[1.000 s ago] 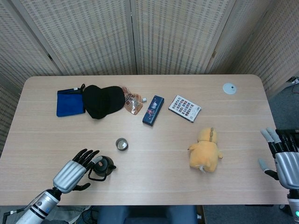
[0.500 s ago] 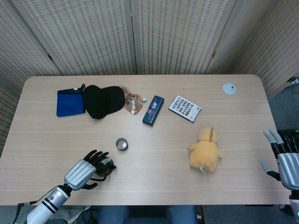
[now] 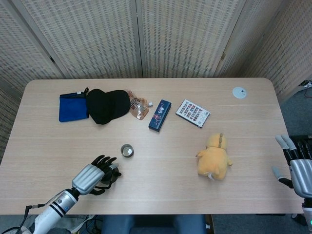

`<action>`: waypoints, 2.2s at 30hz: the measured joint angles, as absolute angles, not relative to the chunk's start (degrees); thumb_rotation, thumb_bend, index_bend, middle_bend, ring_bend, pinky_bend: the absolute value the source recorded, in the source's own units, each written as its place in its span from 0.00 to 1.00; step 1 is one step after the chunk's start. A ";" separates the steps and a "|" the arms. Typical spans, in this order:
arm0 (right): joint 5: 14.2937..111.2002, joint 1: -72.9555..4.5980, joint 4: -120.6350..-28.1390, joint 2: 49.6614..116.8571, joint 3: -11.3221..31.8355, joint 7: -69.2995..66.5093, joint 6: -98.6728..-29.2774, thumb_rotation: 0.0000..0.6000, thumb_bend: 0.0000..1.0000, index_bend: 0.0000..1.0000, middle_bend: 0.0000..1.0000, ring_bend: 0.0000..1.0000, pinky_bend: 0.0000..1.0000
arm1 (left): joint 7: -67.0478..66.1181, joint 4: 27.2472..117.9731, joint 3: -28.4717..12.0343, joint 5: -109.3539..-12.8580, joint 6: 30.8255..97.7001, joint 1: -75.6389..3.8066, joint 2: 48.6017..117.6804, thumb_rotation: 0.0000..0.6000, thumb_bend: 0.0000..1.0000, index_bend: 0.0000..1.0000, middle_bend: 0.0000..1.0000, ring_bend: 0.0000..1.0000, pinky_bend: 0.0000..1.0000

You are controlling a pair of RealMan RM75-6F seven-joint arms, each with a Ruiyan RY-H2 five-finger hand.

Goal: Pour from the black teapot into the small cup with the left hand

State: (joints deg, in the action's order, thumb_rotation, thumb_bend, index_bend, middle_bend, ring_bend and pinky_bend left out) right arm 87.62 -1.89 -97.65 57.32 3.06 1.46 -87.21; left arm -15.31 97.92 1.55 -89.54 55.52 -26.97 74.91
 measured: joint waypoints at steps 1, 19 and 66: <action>87.58 -1.91 -97.60 57.32 3.08 1.42 -87.16 1.00 0.29 0.00 0.04 0.00 0.01 | -15.23 97.85 1.46 -89.18 55.29 -27.15 75.00 1.00 0.21 0.00 0.00 0.01 0.00; 86.93 -2.72 -96.74 57.40 3.53 0.58 -85.98 1.00 0.29 0.00 0.04 0.00 0.01 | -15.46 94.65 -2.55 -80.61 52.50 -31.13 77.11 1.00 0.21 0.00 0.00 0.01 0.00; 86.69 -2.60 -97.61 57.69 3.20 2.11 -85.95 1.00 0.29 0.00 0.04 0.00 0.01 | -9.88 84.37 0.70 -87.96 62.15 -31.29 77.21 1.00 0.21 0.41 0.36 0.35 0.00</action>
State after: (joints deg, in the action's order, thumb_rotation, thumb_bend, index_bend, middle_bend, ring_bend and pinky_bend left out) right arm 86.69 -2.60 -97.61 57.69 3.20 2.11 -85.95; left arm -9.88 84.37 0.70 -87.96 62.15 -31.29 77.21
